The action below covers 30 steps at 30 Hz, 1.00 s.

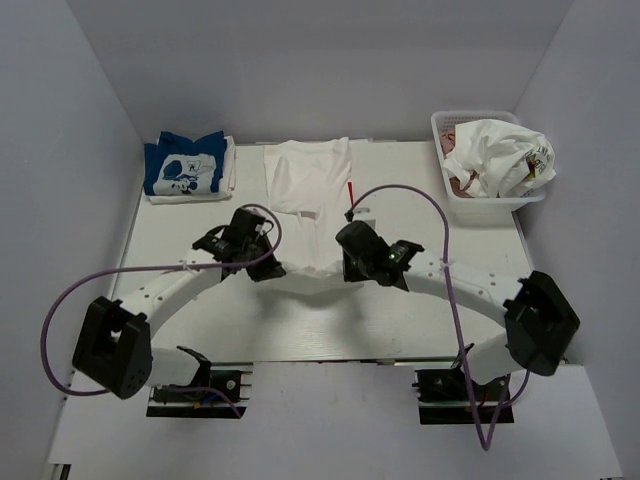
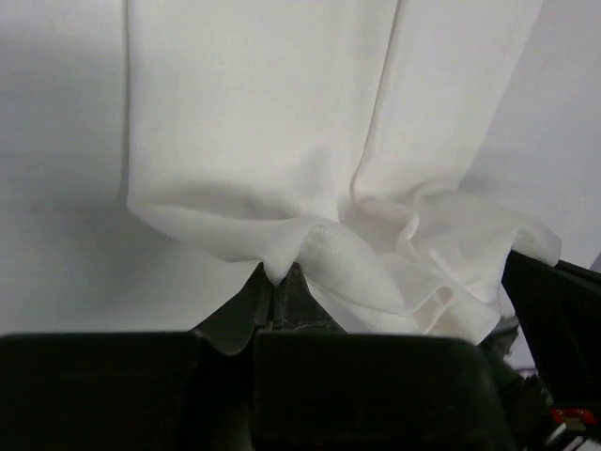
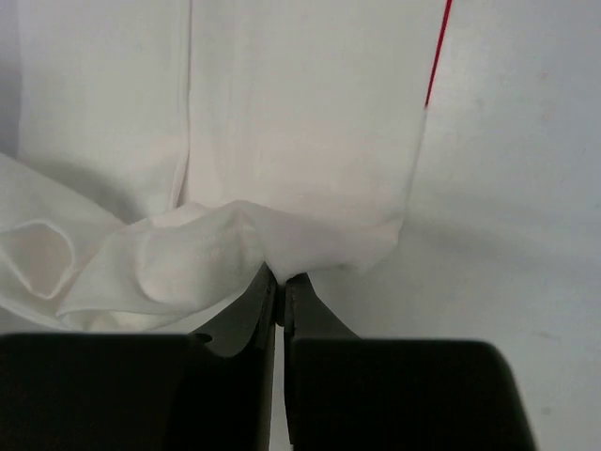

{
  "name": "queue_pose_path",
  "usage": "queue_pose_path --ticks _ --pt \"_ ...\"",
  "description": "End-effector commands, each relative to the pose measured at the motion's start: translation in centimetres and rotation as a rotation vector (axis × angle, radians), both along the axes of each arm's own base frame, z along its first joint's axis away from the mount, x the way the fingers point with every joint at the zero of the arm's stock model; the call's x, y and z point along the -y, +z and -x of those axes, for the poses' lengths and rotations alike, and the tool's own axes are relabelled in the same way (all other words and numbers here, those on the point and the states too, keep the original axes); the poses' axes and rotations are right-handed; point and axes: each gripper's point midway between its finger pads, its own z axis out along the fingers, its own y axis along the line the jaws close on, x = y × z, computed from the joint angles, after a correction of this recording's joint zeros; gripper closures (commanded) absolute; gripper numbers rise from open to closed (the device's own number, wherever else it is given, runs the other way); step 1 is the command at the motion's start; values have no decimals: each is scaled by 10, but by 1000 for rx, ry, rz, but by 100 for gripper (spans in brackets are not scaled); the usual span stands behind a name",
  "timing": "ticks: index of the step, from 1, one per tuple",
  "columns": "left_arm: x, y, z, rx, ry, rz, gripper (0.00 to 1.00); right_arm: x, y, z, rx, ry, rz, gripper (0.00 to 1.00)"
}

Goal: Fold and stack the t-shirts

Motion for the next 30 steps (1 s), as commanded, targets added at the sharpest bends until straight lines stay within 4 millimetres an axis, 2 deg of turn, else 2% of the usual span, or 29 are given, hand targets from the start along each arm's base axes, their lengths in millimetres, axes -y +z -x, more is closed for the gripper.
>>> queue_pose_path --ticks 1,2,3,4,5,6,7,8,10,11,15,16,17,18,19,21,22,27,28,29,30 --pt "-14 12 -32 51 95 -97 100 8 13 -44 71 -75 66 100" --pt "-11 23 -45 82 106 -96 100 4 11 -53 77 -79 61 100" --pt "-16 16 -52 64 129 -131 100 -3 20 -64 95 -76 51 100" --pt "-16 16 -57 66 127 -150 100 -4 16 -71 81 -80 47 100" --pt "-15 26 -71 91 145 -144 100 -4 17 -77 83 -85 46 100" --pt "-16 27 -78 95 144 -150 100 -9 31 -90 103 -92 17 100" --pt "-11 28 -89 97 144 -150 100 -10 21 -96 93 -97 38 100" --pt "-13 27 -96 97 143 -158 100 -9 28 -106 108 -107 32 100" --pt "-11 31 -111 109 148 -159 100 -12 26 -120 121 -97 44 100" --pt "-14 21 -114 82 148 -179 100 -12 30 -127 122 -99 24 100" --pt "-24 17 -135 91 173 -186 100 -21 26 -145 114 -76 8 100" --pt "-23 13 -138 95 161 -193 100 -26 23 -151 112 -67 6 100" --pt "-22 19 -143 108 162 -167 100 -26 23 -156 110 -68 -3 100" --pt "-18 16 -147 118 144 -160 100 -24 22 -161 110 -72 -3 100" --pt "-15 13 -152 122 132 -155 100 -24 11 -164 88 -72 6 100" --pt "-12 11 -157 131 116 -131 100 -28 14 -172 95 -73 0 100" --pt "-10 8 -161 131 116 -131 100 -27 6 -176 83 -82 8 100" --pt "-16 -3 -173 124 139 -143 100 -18 -3 -192 89 -124 26 100" --pt "-15 -1 -177 129 139 -140 100 -21 -4 -195 99 -115 20 95" --pt "-20 -1 -183 132 157 -147 95 -21 -2 -200 113 -102 15 87" --pt "-17 6 -191 153 159 -138 79 -22 -6 -206 115 -107 19 72"
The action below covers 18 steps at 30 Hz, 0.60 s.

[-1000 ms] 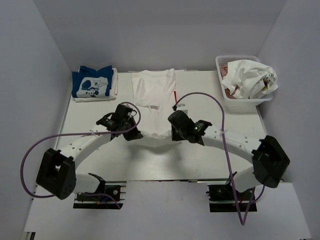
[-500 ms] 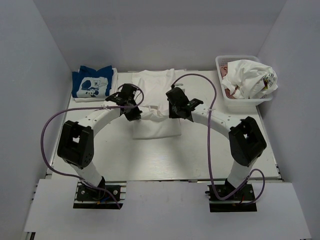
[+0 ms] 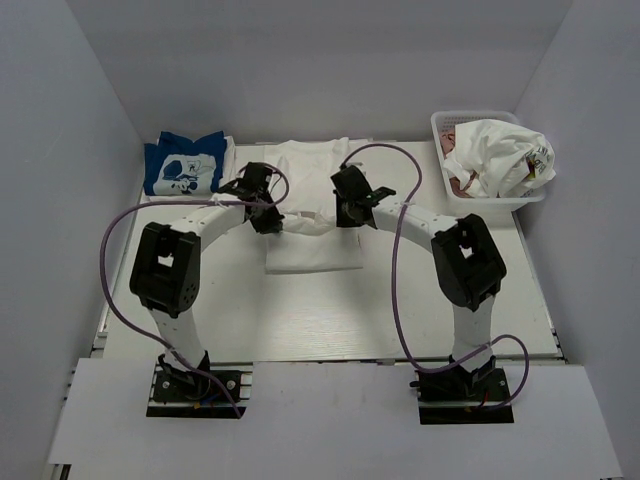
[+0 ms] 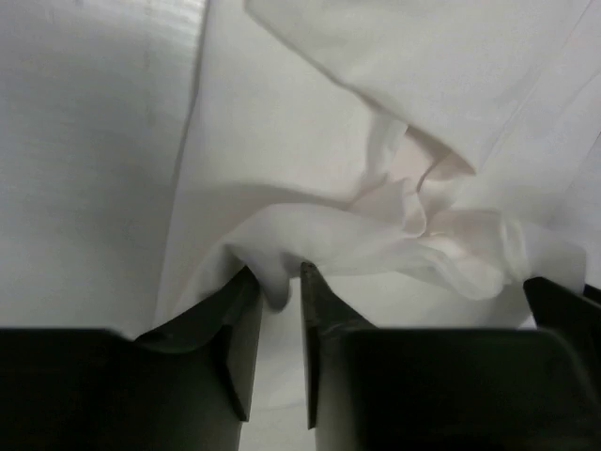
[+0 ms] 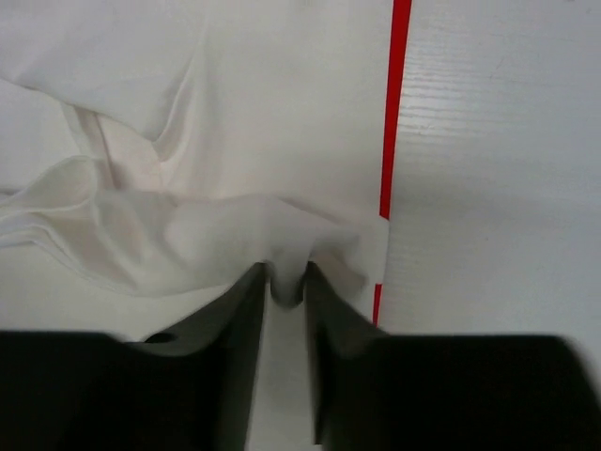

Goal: Fold and stack the t-shirts

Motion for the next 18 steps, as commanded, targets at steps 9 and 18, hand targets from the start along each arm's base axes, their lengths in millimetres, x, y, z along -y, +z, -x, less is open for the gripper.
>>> queue_pose_path --ticks 9,18 --pt "-22 61 -74 157 66 -3 1 -21 91 -72 230 77 -122 25" --pt "-26 18 34 19 -45 34 1 22 54 17 91 59 -164 10"
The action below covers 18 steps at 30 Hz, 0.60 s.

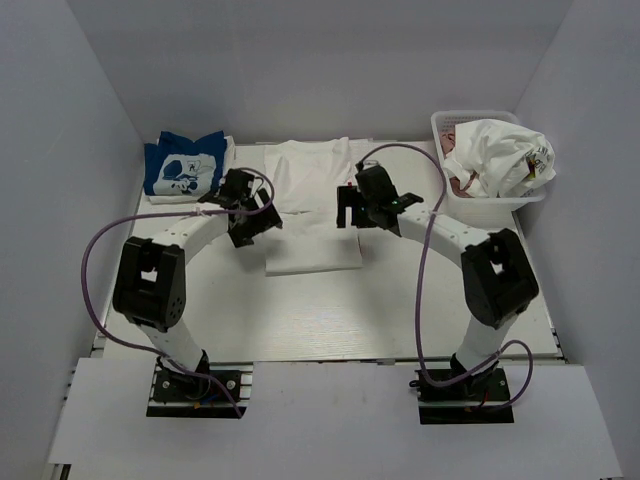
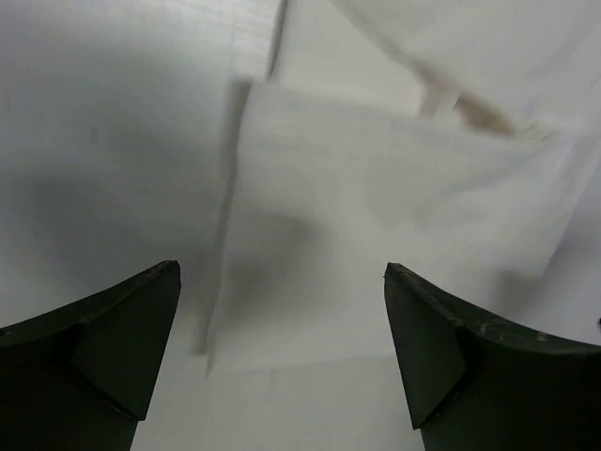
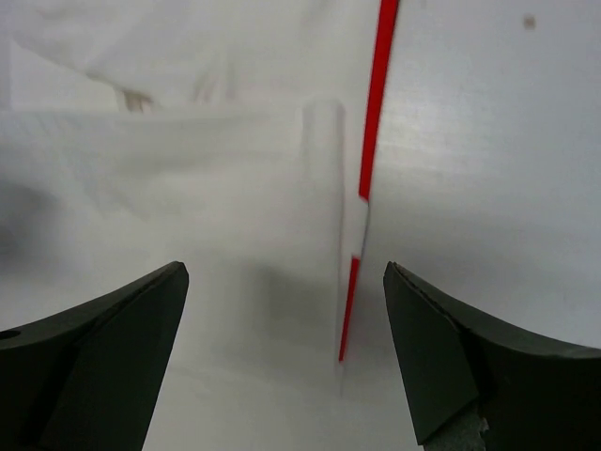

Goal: Fold and stack the t-shirts

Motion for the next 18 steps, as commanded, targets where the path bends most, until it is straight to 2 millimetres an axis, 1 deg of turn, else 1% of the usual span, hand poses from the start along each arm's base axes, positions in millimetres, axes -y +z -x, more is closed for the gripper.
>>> queue_pose_path --ticks 1,2,3,4,5,7,8,9,10,11,12,13,14,15,16,17,18 --pt "10 0 47 -32 -88 65 1 8 14 26 -3 -12 -64 10" --pt "4 -17 65 -71 -87 56 1 17 4 42 -27 -17 -60 10" --pt "4 -18 71 -72 -82 70 1 18 7 46 -27 -20 -77 10" --pt "3 -11 75 -53 -83 75 1 20 -4 56 -57 -9 -89 10" --pt "0 -16 84 -67 -82 71 1 18 -1 58 -45 -4 -107 10" --pt "1 -13 92 -58 -92 74 1 19 -14 73 -88 21 -117 10" --pt "0 -20 97 -69 -91 71 1 19 -18 74 -93 25 -113 10" --pt "-1 -17 93 -48 -85 66 1 21 -21 76 -102 25 -108 10" --pt "-4 -18 95 -55 -79 55 1 23 -25 78 -113 22 -97 10" --pt "-5 -13 89 -35 -71 47 1 23 -27 79 -117 27 -93 10" --pt "-10 -15 86 -35 -62 15 1 21 -24 77 -101 41 -90 10" --pt "-11 -12 82 -21 -65 5 1 21 -23 73 -82 52 -83 10" --pt "-11 -5 70 14 -55 15 1 18 -21 67 -56 69 -80 11" --pt "-16 -6 62 25 -42 3 2 15 -16 60 -29 72 -83 12" --pt "-15 -4 55 38 -37 -1 4 11 -7 51 4 86 -81 14" --pt "-15 3 43 67 -28 -7 4 7 -2 41 25 80 -74 14" --pt "-18 3 36 75 -10 -30 5 6 -5 35 29 73 -68 14"
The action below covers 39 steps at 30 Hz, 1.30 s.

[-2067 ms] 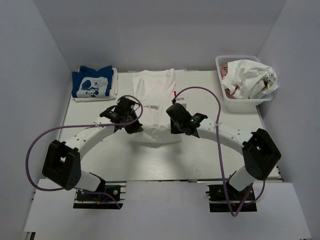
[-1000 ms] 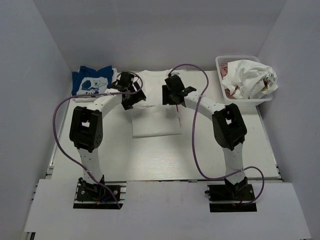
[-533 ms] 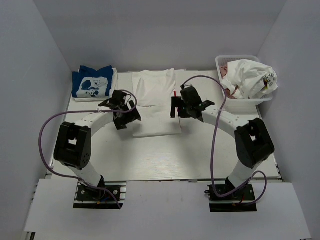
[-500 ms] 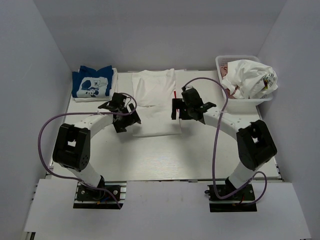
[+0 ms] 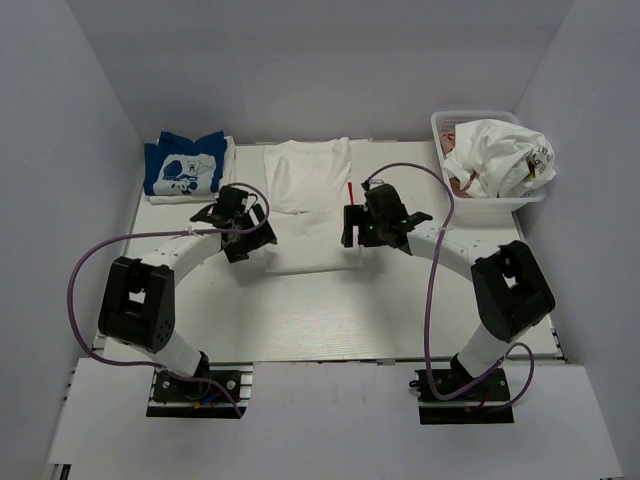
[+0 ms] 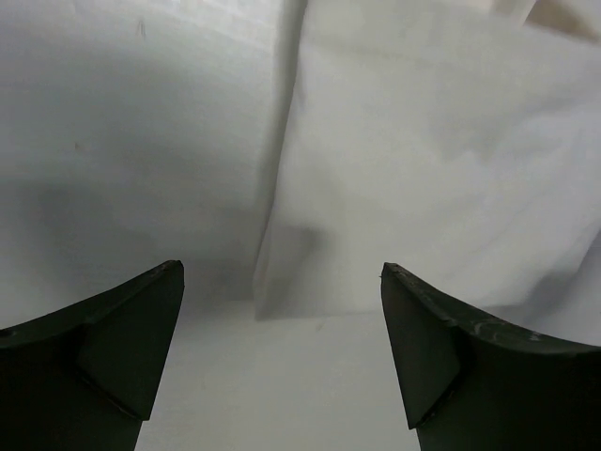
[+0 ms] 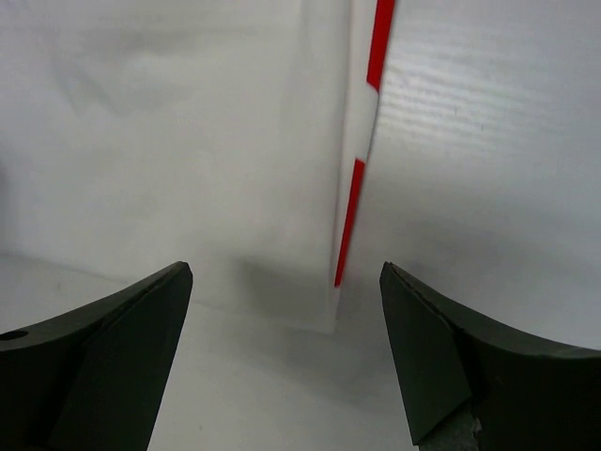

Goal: Fold and stack the t-shirts

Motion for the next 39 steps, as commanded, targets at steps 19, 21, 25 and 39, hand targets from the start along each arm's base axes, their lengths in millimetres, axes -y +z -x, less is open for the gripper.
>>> queue_pose_path --ticks 19,21,25,39 --pt "5 -21 -108 70 31 -112 40 -55 -14 -139 151 78 103 30" --pt "5 -20 -110 79 31 -109 51 -57 -16 -140 139 82 102 42" --pt "7 -21 -112 77 26 -101 75 -57 -16 -138 128 71 93 73" --pt "18 41 -122 258 -22 -73 100 -43 47 -127 256 32 41 100"
